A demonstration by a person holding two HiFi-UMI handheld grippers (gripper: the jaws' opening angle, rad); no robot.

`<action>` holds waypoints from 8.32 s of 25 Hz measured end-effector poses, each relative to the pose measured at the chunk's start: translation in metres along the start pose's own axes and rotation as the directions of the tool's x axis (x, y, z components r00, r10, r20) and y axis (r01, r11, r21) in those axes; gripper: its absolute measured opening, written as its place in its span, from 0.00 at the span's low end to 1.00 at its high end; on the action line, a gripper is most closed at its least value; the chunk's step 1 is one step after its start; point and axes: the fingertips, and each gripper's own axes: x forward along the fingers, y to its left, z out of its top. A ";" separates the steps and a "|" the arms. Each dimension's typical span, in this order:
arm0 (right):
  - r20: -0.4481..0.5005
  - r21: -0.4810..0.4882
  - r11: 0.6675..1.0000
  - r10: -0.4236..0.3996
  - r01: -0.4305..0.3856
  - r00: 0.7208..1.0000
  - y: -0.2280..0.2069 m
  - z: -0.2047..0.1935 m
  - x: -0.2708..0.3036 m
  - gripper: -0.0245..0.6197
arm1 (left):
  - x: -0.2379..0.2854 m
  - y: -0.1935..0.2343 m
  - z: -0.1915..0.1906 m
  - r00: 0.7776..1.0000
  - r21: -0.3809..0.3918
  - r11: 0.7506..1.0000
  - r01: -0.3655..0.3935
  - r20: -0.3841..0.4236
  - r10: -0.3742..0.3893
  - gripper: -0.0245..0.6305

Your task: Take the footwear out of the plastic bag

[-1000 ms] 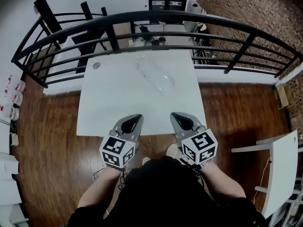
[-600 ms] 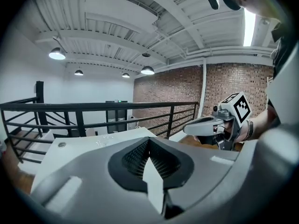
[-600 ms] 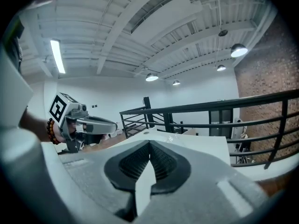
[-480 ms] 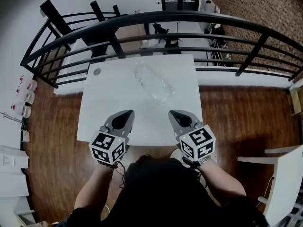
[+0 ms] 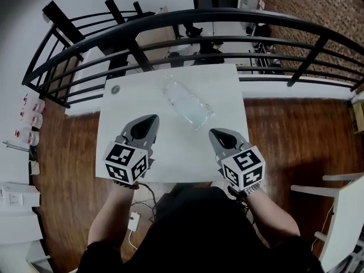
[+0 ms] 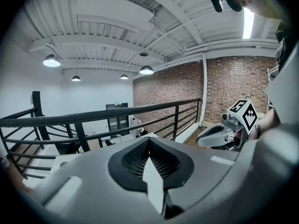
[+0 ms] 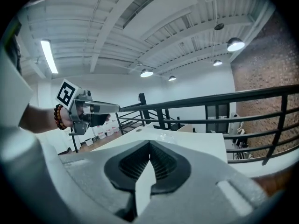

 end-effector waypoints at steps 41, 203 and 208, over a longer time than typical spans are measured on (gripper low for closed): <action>-0.473 0.170 0.954 -0.140 0.246 0.870 -0.100 -0.118 0.180 0.15 | 0.307 0.241 -0.167 0.795 0.025 0.966 0.256 -0.574 -0.196 0.15; -0.496 0.252 0.823 -0.341 0.508 0.799 -0.181 -0.155 -0.011 0.03 | 0.097 0.168 -0.188 0.798 -0.885 0.400 0.238 -0.056 -0.600 0.16; -0.478 0.286 0.801 -0.357 0.526 0.803 -0.182 -0.158 -0.022 0.03 | 0.085 0.171 -0.193 0.835 -0.897 0.385 0.218 -0.033 -0.549 0.15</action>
